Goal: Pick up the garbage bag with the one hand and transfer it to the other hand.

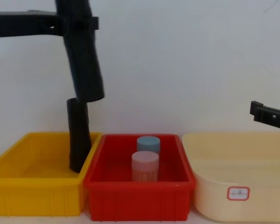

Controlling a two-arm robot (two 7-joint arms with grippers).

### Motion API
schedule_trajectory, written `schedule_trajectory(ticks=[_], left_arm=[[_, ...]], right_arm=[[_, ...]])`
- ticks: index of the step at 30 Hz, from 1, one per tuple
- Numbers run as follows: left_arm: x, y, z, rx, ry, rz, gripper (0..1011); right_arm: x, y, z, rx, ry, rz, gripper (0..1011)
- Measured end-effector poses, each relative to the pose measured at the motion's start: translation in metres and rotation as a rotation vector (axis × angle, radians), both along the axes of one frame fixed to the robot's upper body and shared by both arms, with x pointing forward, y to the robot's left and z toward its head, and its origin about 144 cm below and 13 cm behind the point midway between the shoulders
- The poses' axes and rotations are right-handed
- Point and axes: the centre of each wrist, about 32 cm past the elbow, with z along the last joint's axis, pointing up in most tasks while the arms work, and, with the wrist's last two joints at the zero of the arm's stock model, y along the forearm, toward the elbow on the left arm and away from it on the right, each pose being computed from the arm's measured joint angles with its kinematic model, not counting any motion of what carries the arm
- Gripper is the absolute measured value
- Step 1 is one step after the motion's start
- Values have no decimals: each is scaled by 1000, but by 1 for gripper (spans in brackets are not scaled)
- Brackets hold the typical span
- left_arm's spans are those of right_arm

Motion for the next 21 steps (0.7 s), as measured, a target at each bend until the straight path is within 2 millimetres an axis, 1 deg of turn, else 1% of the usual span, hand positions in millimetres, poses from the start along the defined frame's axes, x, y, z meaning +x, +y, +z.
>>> schedule_trajectory(ticks=[6, 21], left_arm=[[0, -12, 4, -4, 44, -62, 448], [11, -58, 2, -24, 130, -188, 448]], right_arm=[[0, 0, 0, 0, 0, 0, 1002], [0, 0, 0, 0, 0, 0, 1002]])
